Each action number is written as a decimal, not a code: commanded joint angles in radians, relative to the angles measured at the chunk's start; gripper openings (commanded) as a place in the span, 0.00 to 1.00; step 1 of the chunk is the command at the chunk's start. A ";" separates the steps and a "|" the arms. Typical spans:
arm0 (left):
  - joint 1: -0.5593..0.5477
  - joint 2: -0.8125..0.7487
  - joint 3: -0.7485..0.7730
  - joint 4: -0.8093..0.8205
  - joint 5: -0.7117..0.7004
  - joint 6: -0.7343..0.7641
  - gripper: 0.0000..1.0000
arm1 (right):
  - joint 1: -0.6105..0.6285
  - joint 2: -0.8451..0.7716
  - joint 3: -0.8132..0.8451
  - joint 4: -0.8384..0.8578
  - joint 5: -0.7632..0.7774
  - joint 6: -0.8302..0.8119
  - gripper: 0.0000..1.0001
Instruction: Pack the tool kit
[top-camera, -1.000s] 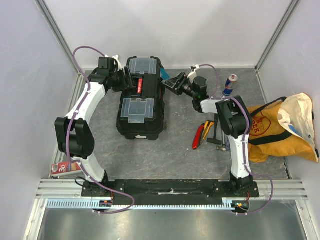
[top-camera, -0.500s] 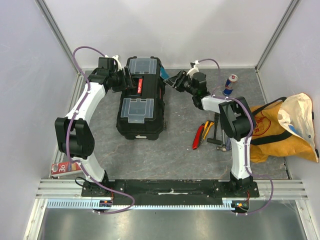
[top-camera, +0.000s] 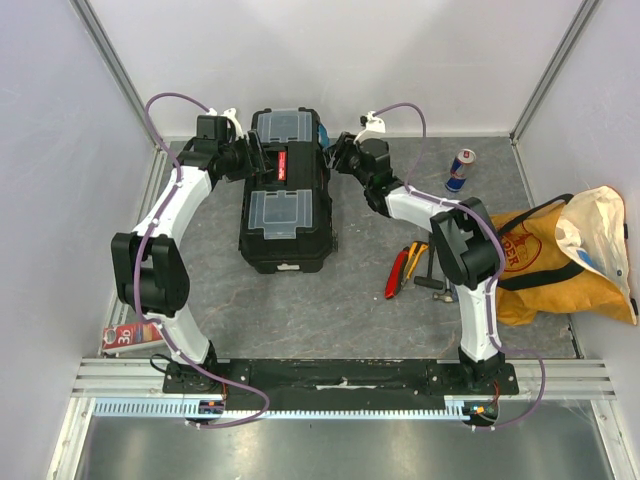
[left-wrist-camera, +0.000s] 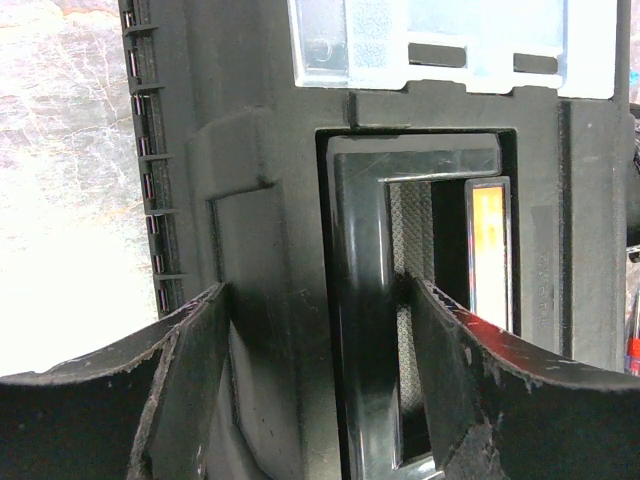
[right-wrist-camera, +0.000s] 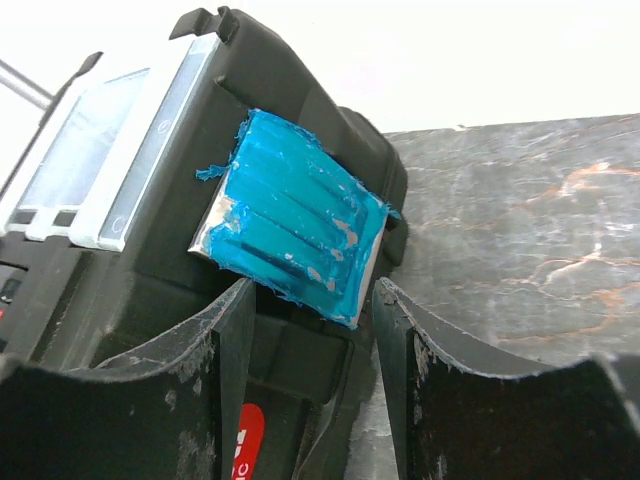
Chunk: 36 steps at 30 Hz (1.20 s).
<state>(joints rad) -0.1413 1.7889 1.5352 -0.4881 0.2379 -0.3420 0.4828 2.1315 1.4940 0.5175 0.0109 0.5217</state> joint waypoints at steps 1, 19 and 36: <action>-0.055 0.142 -0.115 -0.271 0.041 0.061 0.74 | 0.050 -0.013 0.043 -0.102 0.222 -0.147 0.57; -0.053 0.133 -0.106 -0.280 0.003 0.040 0.73 | -0.021 -0.073 0.029 -0.255 0.589 -0.046 0.59; -0.038 0.090 0.209 -0.336 -0.046 0.006 0.74 | -0.115 -0.206 0.101 -0.588 0.086 0.041 0.72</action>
<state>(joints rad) -0.1432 1.8309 1.6836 -0.6373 0.2184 -0.3485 0.3702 1.9869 1.5066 0.0490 0.2459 0.5270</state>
